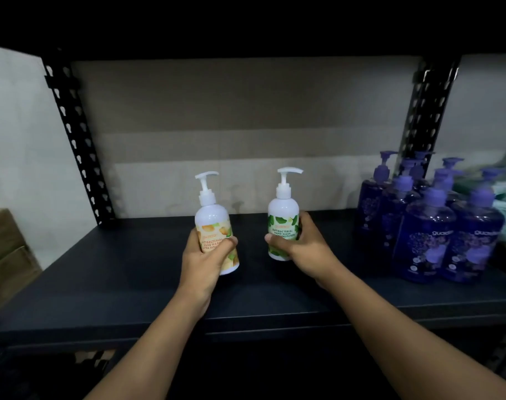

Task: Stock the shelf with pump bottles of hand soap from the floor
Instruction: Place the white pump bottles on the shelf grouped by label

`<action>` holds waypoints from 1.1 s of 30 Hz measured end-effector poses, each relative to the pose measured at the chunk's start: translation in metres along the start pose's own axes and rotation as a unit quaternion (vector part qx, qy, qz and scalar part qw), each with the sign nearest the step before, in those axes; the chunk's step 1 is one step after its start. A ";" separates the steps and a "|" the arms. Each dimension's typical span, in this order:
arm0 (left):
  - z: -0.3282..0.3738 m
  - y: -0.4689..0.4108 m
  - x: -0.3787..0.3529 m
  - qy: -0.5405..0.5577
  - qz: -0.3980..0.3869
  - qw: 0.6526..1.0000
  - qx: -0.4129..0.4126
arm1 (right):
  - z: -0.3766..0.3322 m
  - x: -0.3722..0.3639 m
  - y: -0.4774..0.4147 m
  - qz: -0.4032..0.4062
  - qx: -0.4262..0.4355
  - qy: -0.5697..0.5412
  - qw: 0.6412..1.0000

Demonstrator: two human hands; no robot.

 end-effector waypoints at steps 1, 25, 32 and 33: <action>-0.003 -0.001 0.001 0.003 0.001 1.000 0.001 | 0.003 -0.002 -0.003 -0.002 0.000 0.003 1.000; -0.009 0.001 0.002 0.050 -0.010 0.999 0.006 | 0.038 0.003 -0.019 0.082 -0.050 0.186 0.978; -0.011 0.000 0.003 0.065 -0.006 0.998 0.008 | 0.039 0.000 -0.046 0.102 -0.045 0.194 0.975; -0.011 0.000 0.003 0.067 -0.008 0.998 0.010 | 0.039 -0.001 -0.049 0.103 -0.045 0.200 0.973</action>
Point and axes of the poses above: each hand's wrist, its own y-axis away from the middle knuckle, its own x-axis out of the back of the hand, z = x × y, the point moved 5 cm from there along -y, towards the middle knuckle, and after that the axes turned 11 degrees about -y, right-handed, at the moved point
